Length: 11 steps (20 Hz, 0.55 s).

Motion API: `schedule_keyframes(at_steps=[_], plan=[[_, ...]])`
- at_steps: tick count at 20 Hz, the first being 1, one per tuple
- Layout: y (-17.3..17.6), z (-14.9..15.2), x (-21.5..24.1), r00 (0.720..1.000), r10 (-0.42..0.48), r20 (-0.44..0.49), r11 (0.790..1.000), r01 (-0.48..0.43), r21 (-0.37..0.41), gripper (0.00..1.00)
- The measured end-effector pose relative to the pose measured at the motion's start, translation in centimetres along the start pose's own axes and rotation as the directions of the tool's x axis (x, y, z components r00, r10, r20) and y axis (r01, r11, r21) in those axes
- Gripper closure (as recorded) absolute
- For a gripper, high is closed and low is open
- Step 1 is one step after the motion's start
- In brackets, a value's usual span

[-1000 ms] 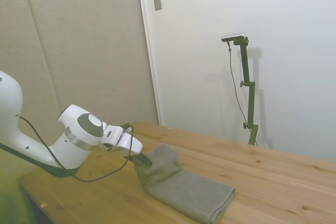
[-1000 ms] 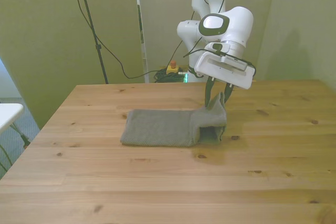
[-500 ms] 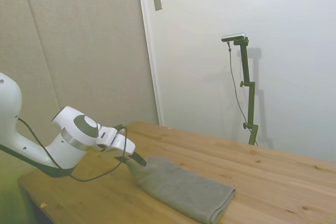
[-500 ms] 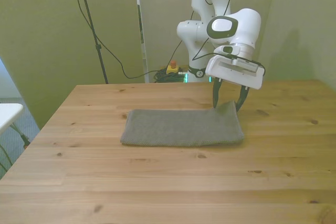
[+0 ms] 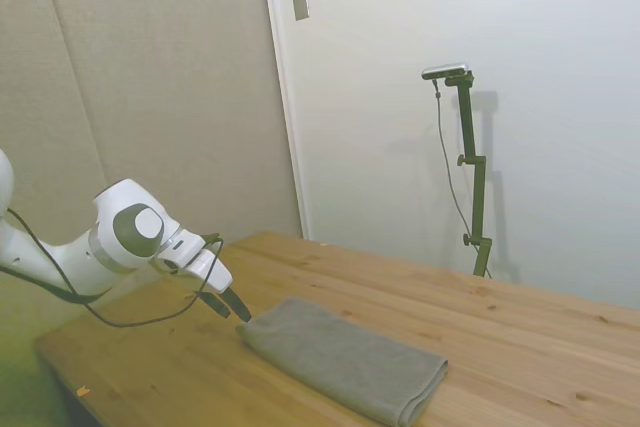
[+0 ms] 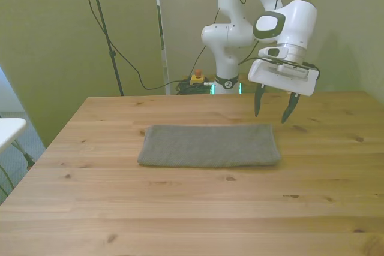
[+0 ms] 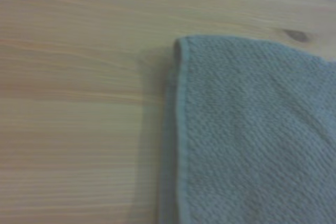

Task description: Unfold the towel

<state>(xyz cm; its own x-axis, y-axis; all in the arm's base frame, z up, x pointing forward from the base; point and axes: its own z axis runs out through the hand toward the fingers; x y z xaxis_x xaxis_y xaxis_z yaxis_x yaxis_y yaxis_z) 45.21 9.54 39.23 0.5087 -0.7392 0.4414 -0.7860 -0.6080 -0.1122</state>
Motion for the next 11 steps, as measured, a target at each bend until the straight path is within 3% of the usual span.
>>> schedule_keyframes(at_steps=[2,7,11], plan=[[0.1,-1.2,1.8,0.994,0.059,0.094,0.998,-0.056,-0.031,0.0],[0.9,-3.9,4.6,0.937,0.057,0.344,0.998,-0.052,-0.024,0.0],[2.3,-6.1,5.9,0.914,0.035,0.405,0.999,-0.032,-0.014,0.0]])
